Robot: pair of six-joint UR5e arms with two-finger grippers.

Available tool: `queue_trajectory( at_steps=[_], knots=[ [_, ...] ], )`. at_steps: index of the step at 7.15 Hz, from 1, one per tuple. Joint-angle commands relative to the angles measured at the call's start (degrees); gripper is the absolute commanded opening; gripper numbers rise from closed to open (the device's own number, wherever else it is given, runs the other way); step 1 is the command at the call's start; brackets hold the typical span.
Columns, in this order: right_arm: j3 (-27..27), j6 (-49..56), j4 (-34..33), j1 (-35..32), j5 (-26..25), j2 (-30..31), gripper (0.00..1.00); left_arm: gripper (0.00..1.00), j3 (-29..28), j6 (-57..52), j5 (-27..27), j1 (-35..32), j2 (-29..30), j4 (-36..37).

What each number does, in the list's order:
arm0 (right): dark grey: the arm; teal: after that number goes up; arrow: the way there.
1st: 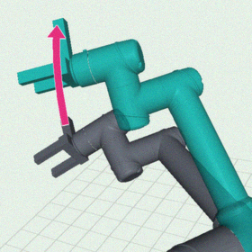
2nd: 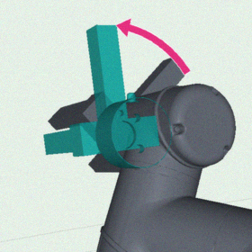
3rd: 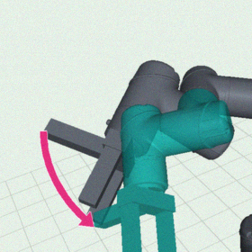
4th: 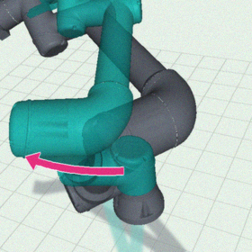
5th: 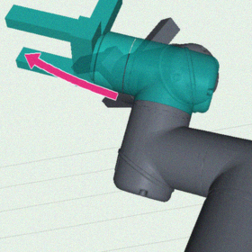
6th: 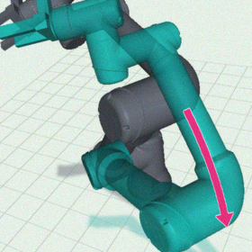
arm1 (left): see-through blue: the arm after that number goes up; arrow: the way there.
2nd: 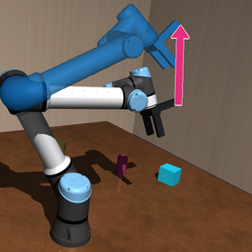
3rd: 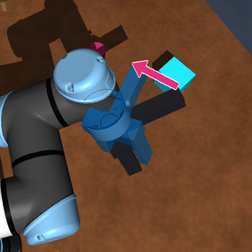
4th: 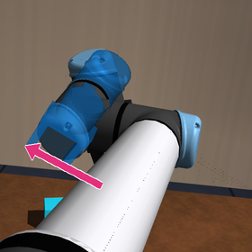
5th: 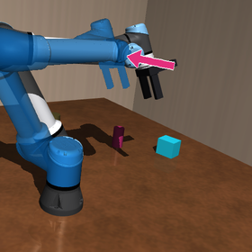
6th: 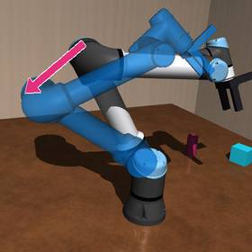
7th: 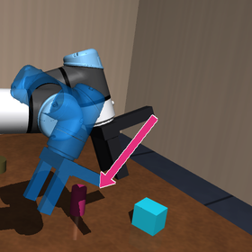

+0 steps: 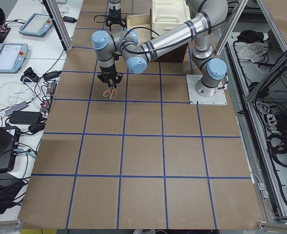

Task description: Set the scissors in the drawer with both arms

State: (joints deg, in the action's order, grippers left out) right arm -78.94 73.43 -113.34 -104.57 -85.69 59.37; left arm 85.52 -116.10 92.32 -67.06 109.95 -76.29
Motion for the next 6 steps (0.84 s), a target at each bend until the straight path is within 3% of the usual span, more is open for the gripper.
queue_trajectory(
  at_steps=[1, 6],
  knots=[
    [0.0, -3.5, 0.2, 0.3, 0.4, 2.3, 1.00, 0.00, 0.0, 0.0, 0.0, 0.0, 0.0, 0.0],
    [-1.5, -20.9, 2.8, 2.9, 0.3, 8.9, 1.00, 0.00, 0.3, 0.3, -0.5, -2.0, 0.3, -0.3]
  ],
)
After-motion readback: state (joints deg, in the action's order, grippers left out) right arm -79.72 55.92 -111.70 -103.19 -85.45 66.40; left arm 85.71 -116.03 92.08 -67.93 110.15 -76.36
